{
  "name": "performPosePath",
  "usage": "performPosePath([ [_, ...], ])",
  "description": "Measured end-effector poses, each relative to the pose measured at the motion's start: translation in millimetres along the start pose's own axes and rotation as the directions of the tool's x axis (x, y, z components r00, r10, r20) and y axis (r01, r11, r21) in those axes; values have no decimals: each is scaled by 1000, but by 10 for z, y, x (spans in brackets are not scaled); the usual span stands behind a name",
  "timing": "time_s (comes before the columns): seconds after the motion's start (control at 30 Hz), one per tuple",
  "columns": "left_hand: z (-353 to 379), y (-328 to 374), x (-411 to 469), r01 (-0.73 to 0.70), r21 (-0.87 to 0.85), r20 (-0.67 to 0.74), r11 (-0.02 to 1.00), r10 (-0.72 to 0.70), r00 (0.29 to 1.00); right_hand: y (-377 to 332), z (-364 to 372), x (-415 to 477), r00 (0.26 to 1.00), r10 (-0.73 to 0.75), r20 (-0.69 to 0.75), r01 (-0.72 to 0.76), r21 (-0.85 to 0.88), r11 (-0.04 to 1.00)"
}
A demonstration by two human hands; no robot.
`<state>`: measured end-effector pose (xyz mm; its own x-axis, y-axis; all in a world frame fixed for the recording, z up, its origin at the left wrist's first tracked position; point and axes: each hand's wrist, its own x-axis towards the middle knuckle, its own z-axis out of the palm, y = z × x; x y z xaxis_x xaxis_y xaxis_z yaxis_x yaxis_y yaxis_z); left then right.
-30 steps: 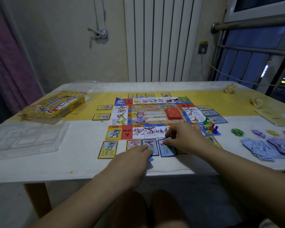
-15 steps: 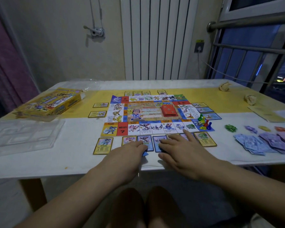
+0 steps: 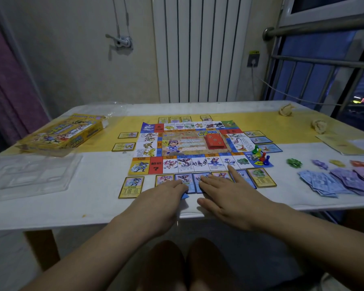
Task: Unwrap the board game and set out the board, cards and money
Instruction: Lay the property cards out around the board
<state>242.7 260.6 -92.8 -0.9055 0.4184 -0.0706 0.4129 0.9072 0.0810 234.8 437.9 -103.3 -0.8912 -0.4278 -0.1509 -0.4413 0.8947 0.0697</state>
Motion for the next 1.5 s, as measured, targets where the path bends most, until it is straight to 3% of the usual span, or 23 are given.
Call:
performPosePath([
  [0.4, 14, -5, 18, -5, -15, -85, 1000, 4, 996, 36, -14, -19, 997, -12, -73, 13, 16, 1000],
  [0.47, -18, -23, 33, 0, -121, -212, 993, -25, 977, 70, -95, -18, 989, -15, -146, 27, 77, 997],
  [0.53, -95, -39, 61, -48, -365, -316, 930, -75, 946, 102, -220, -9, 958, -1, -286, 63, 208, 976],
  [0.57, -142, -44, 76, -88, -540, -318, 837, -106, 942, 115, -293, 1, 931, 28, -364, 94, 314, 945],
  [0.6, -186, -50, 89, -117, -735, -279, 668, -140, 950, 124, -371, 15, 907, 76, -414, 130, 447, 885],
  [0.63, -237, -34, 87, -116, -906, -193, 406, -154, 969, 121, -447, 33, 895, 124, -429, 174, 589, 789],
  [0.67, -283, -10, 79, -69, -992, -82, 109, -123, 989, 114, -508, 50, 899, 156, -410, 214, 720, 660],
  [0.7, -315, 18, 75, -7, -992, 0, -122, -65, 998, 106, -551, 67, 912, 172, -372, 243, 829, 504],
  [0.73, -320, 43, 79, 30, -968, 36, -251, -23, 999, 101, -577, 83, 929, 177, -326, 245, 897, 367],
  [0.77, -307, 67, 88, 45, -948, 50, -315, -6, 999, 96, -577, 108, 945, 175, -277, 223, 935, 277],
  [0.83, -263, 101, 116, 45, -928, 52, -370, -9, 999, 68, -533, 153, 961, 167, -220, 191, 967, 171],
  [0.93, -202, 91, 170, 26, -940, 41, -339, -38, 998, 58, -492, 207, 965, 194, -178, 156, 980, 121],
  [1.07, -171, 52, 209, 29, -942, 55, -334, -68, 996, 89, -500, 246, 968, 193, -159, 126, 977, 172],
  [1.17, -154, -23, 194, 35, -947, 61, -321, -72, 996, 71, -505, 292, 974, 175, -142, 90, 957, 274],
  [1.27, -102, -139, 188, -5, -984, 28, -179, -182, 983, 34, -515, 374, 983, 147, -111, 55, 940, 337],
  [1.37, -95, -312, 173, -18, -999, -25, 28, -270, 963, -34, -545, 487, 993, 100, -66, 37, 964, 263],
  [1.43, -159, -461, 140, -6, -988, -52, 153, -296, 954, -108, -602, 584, 993, 72, -96, 70, 949, 309],
  [1.5, -252, -645, 116, -8, -977, -82, 214, -342, 936, -196, -689, 716, 988, 60, -141, 110, 924, 366],
])
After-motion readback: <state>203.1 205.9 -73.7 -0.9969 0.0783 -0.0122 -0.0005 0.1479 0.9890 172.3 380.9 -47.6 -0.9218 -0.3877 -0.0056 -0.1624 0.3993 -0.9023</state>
